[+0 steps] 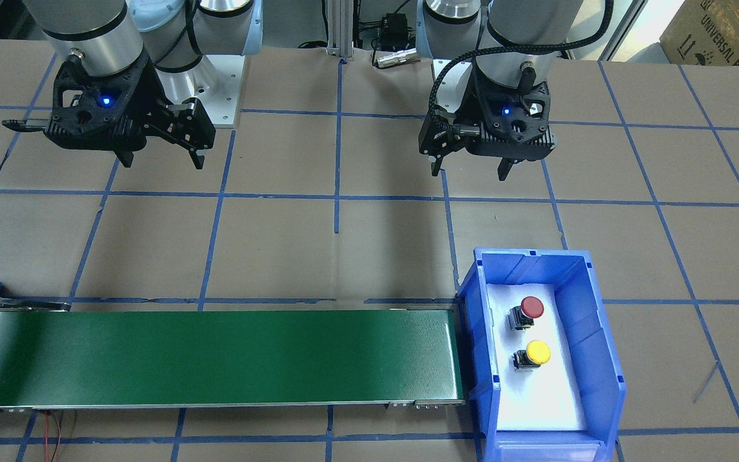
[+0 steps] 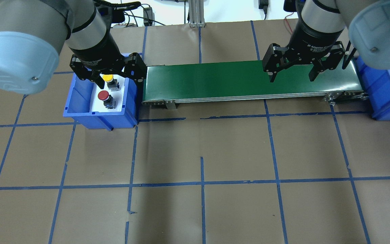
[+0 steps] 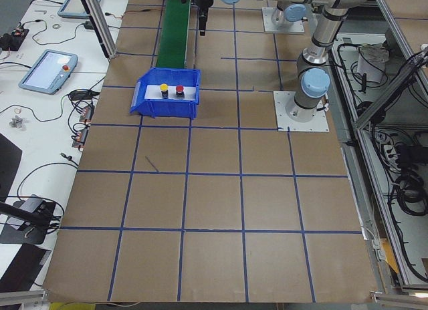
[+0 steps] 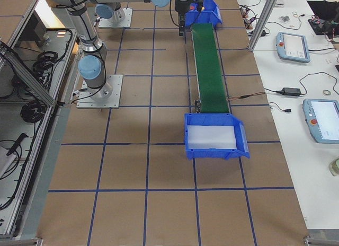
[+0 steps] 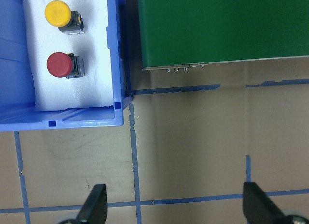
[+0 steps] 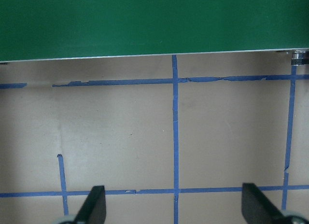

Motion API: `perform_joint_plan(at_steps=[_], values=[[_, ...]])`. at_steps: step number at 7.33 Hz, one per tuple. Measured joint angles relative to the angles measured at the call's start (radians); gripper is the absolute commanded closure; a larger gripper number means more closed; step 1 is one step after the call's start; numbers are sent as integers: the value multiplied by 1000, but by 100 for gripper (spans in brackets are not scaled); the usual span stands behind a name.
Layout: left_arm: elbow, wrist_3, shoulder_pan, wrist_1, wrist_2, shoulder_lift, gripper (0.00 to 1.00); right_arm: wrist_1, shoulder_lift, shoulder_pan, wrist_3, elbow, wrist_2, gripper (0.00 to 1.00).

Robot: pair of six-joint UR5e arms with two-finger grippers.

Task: Transport two buttons from left to right
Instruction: 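Move the left gripper down over the red button in the blue bin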

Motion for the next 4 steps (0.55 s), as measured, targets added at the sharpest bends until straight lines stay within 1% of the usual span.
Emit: perform_joint_plan(at_steps=[4], values=[[-1, 8, 3, 9, 2, 0, 0, -2, 1, 0, 0, 3, -1, 0]])
